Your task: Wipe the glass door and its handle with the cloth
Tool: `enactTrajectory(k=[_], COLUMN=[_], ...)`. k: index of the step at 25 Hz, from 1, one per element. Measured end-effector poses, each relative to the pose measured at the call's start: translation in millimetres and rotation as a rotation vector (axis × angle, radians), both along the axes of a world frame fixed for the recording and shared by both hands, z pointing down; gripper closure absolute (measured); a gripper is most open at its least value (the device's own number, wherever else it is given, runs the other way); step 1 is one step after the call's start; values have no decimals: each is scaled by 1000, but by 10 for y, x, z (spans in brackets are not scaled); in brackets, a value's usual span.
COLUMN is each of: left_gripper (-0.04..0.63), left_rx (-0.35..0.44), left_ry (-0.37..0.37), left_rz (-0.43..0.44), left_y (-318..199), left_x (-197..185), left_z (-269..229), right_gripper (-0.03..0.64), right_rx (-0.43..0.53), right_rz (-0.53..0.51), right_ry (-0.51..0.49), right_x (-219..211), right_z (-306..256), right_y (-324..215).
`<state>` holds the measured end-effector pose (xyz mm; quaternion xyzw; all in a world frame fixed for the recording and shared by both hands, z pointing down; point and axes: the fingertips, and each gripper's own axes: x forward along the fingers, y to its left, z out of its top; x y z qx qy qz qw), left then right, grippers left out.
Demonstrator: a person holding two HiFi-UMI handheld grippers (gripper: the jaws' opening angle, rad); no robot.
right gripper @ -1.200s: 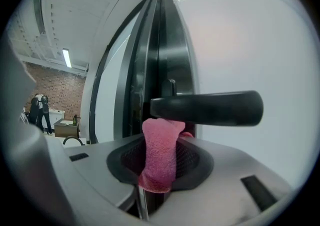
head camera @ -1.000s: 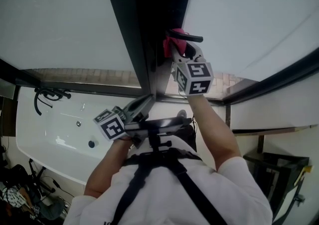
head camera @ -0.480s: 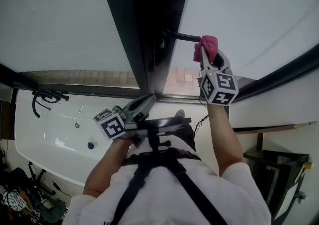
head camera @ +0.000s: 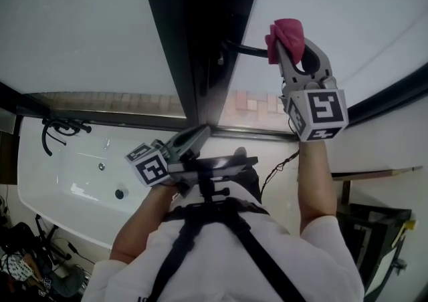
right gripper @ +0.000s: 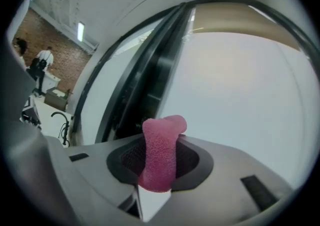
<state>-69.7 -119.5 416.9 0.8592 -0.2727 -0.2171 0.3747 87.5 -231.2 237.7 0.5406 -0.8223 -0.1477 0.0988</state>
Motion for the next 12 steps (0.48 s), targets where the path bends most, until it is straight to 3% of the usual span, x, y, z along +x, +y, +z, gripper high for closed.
enactTrajectory(k=[8, 12], left_gripper=[603, 603], left_rx=[-30, -30], left_ry=[33, 34], left_rz=[-16, -30], left_y=[45, 51], left_x=[-15, -34], left_z=[-89, -89], right_gripper=[506, 506], right_rx=[-16, -48], right_rz=[-258, -295], right_ry=[360, 554], right_x=[-1148, -1354], right_z=[94, 338], right_y=[-34, -135])
